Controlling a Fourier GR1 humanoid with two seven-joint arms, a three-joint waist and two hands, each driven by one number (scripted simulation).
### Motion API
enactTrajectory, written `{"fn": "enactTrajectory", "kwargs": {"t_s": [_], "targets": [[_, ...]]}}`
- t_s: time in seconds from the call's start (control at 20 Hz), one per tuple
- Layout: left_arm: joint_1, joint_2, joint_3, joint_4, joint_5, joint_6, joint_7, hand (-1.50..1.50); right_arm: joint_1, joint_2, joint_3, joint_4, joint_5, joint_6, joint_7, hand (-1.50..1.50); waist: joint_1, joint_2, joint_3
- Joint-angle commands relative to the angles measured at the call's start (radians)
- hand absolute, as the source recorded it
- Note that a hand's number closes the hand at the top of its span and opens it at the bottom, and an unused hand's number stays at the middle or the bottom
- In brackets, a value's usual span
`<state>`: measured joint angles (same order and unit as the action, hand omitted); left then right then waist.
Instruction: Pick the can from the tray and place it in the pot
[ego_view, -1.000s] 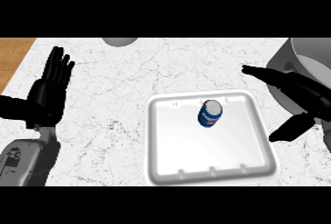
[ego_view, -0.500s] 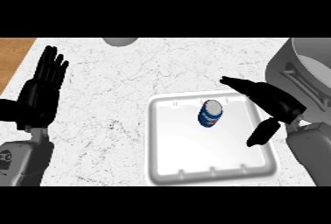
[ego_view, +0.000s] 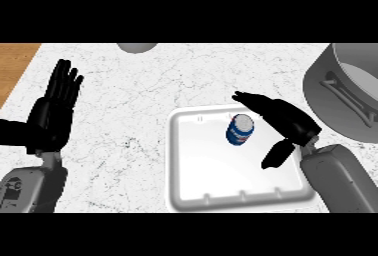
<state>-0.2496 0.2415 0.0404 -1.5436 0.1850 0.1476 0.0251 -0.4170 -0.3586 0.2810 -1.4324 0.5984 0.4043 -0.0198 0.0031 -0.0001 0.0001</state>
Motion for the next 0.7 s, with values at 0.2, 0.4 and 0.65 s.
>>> {"fn": "enactTrajectory", "kwargs": {"t_s": [0.2, 0.4, 0.65], "targets": [[-0.057, 0.020, 0.063, 0.062, 0.013, -0.053, -0.007, 0.00, 0.011, 0.051, -0.002, 0.044, 0.144, -0.036, 0.050, -1.50, -0.004, 0.000, 0.000], [-0.055, -0.020, 0.028, 0.024, -0.036, -0.004, 0.035, 0.00, -0.045, 0.141, -0.007, 0.223, 0.199, -0.103, 0.001, -1.50, 0.002, 0.001, 0.000], [-0.033, -0.059, 0.018, -0.031, -0.051, 0.009, 0.052, 0.00, -0.084, 0.151, -0.054, 0.340, 0.240, -0.138, -0.103, -1.50, 0.002, 0.001, 0.000]]}}
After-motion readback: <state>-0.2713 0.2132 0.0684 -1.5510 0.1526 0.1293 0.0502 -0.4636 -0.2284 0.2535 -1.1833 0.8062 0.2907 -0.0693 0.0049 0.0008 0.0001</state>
